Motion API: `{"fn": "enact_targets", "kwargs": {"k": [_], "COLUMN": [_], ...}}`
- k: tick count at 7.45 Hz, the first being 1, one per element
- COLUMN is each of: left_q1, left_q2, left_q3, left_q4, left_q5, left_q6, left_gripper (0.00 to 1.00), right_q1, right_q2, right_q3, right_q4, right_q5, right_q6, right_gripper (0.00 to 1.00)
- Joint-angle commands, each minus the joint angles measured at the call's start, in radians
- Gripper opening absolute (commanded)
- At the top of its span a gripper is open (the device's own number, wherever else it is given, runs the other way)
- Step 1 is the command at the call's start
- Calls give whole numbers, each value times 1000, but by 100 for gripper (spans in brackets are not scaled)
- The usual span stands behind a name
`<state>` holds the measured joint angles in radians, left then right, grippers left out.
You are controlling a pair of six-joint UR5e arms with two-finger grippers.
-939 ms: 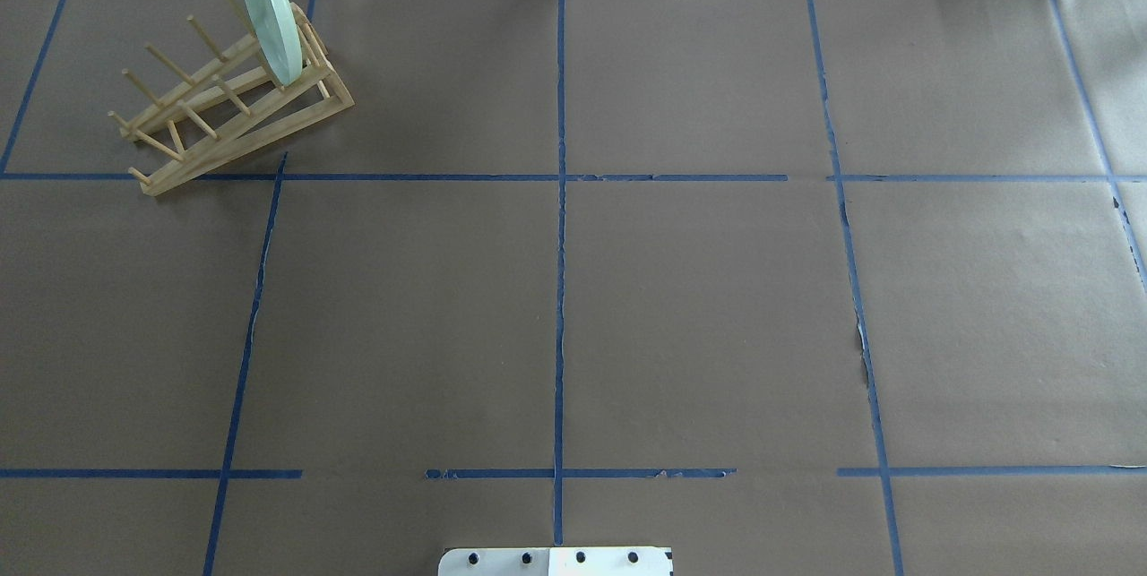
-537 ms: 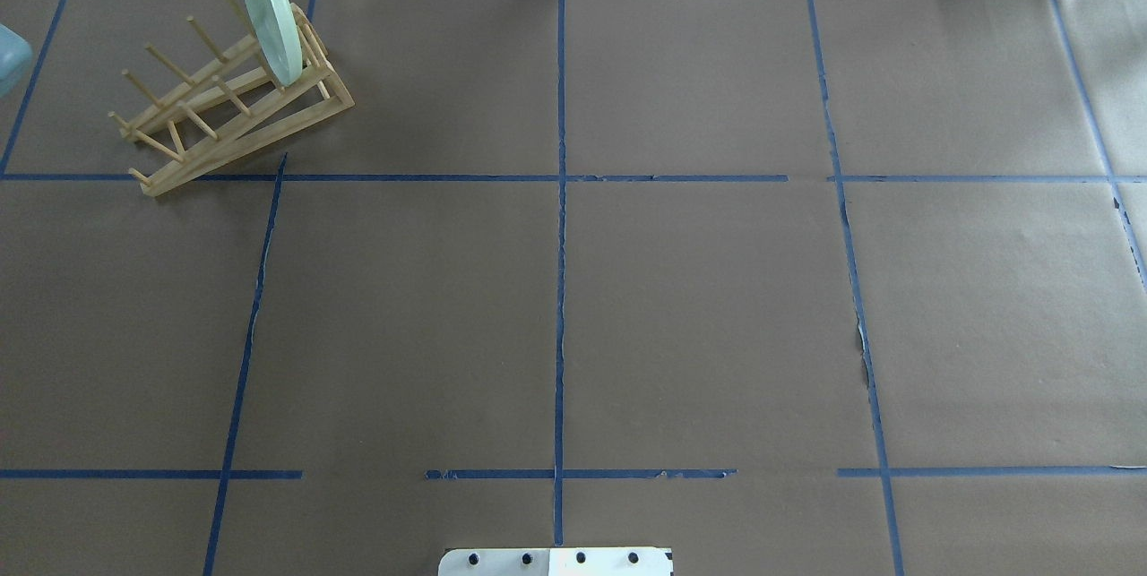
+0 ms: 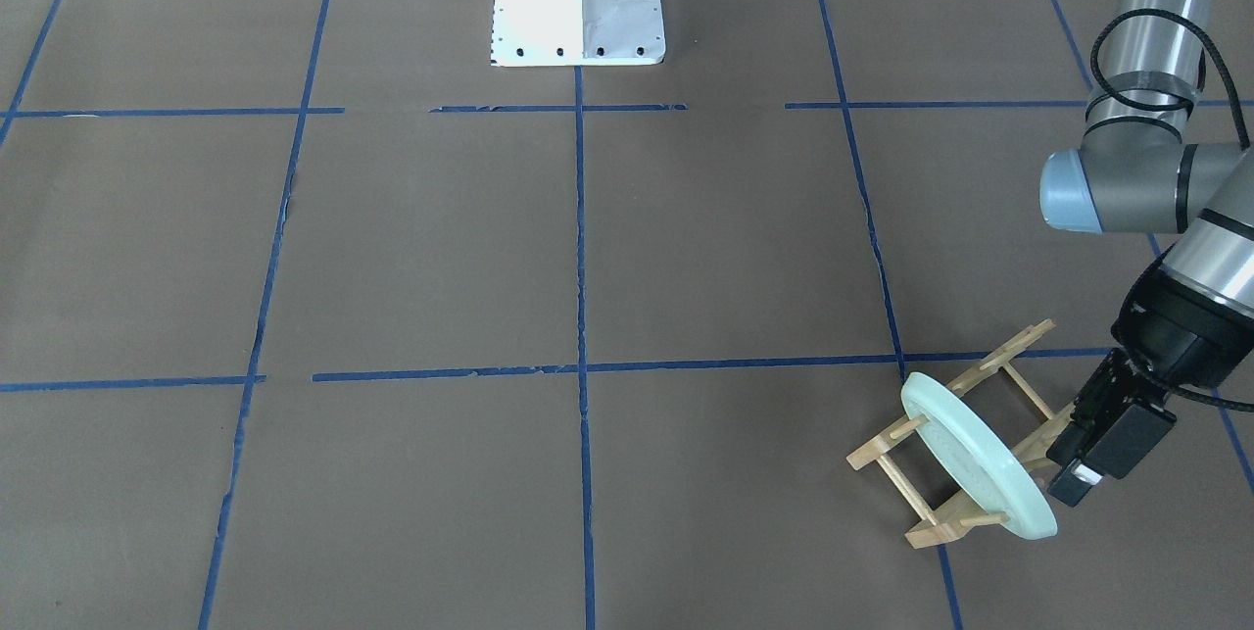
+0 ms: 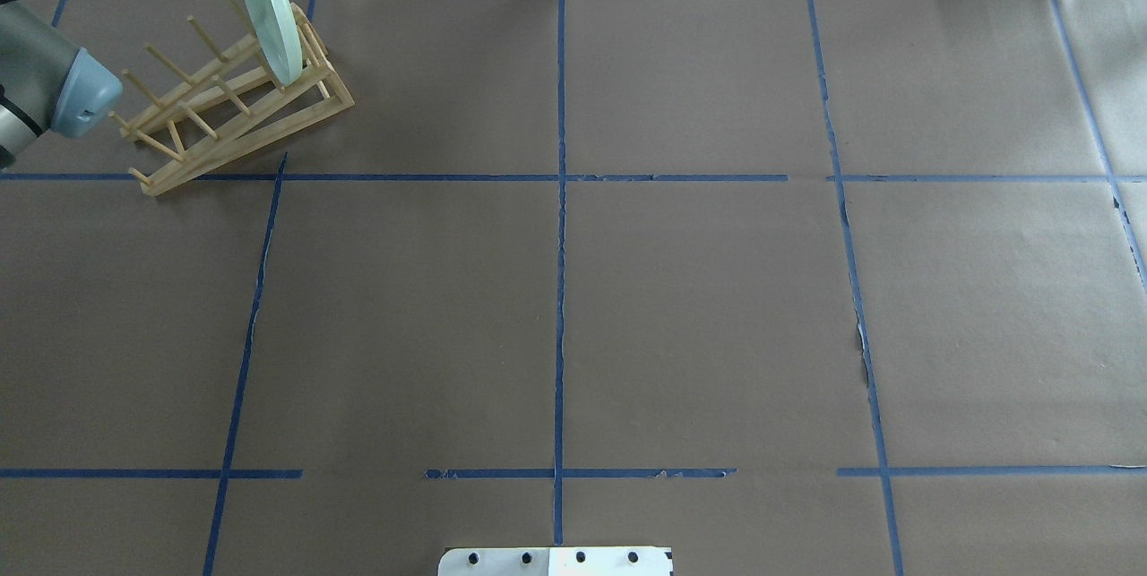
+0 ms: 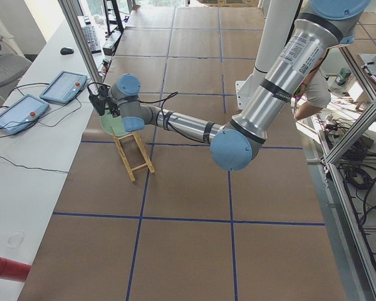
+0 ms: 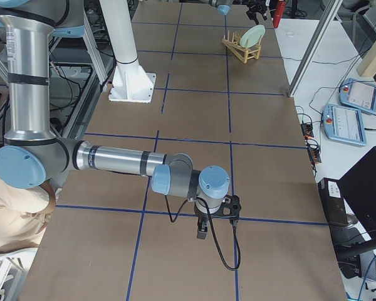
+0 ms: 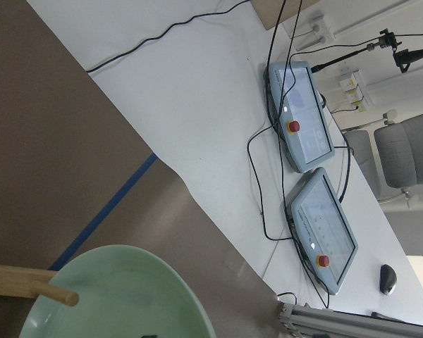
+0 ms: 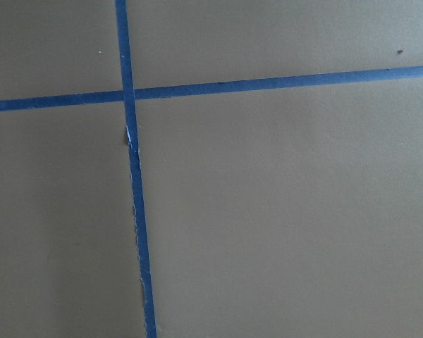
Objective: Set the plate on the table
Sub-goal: 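Reach the left gripper to the pale green plate in the rack and grasp it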
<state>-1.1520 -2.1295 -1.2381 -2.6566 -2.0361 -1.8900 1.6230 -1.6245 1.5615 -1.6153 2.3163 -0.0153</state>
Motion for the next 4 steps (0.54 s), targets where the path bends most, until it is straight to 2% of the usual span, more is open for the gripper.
{"fn": "enact_targets", "kwargs": {"k": [1,3,4], "left_q1": [27,35,35], "left_q2": [-1,-10,-10], "left_q3": [2,2,0], "left_q4": [-2,-2,-2], "left_q5": [36,54,54], "left_q6": [-4,-4,-6], "left_gripper": [61,36,28], "right_q1": [0,0,0], "right_q2": [0,0,0], "right_q3": [0,0,0], "right_q4": [0,0,0], "right_q5": [0,0,0], "right_q6": [0,0,0], "right_gripper": [100,100,100]}}
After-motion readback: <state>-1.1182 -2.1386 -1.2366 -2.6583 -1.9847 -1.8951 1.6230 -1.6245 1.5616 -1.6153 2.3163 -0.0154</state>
